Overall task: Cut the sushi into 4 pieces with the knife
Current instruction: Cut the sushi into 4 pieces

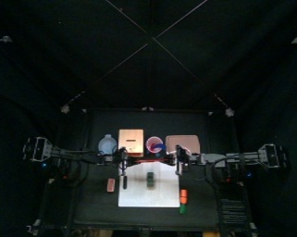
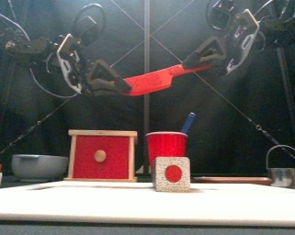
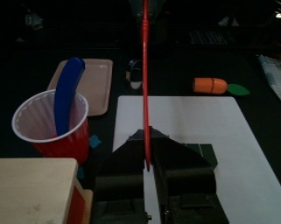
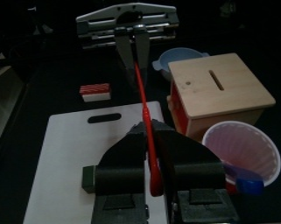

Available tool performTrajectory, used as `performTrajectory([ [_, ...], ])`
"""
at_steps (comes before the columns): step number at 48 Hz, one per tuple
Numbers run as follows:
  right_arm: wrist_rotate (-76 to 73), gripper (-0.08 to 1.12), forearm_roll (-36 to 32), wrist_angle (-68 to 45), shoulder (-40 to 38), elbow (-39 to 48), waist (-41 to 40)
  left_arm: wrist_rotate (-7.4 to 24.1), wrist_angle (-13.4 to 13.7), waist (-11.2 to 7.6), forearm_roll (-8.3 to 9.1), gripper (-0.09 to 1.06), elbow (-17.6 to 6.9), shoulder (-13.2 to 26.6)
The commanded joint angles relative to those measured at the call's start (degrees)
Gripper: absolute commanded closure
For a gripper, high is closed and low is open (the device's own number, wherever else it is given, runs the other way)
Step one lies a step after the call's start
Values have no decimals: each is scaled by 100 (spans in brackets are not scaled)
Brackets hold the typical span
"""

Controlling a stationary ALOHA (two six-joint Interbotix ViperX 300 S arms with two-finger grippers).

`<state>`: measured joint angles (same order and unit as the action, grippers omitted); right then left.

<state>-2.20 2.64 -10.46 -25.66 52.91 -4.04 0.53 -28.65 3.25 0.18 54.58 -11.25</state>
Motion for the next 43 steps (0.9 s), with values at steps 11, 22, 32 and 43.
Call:
performTrajectory([
  [11,0,91,53,281,413,-105,141,-9,-923,-9,35,76,-70,422],
  [22,0,91,70,264,598,-44,264,-18,-1441,-132,35,76,-70,888],
  [32,0,91,202,149,703,97,413,-18,-1837,-325,35,76,-70,1107],
  [43,0,91,334,97,949,105,554,-44,-1969,-466,0,76,-79,1468],
])
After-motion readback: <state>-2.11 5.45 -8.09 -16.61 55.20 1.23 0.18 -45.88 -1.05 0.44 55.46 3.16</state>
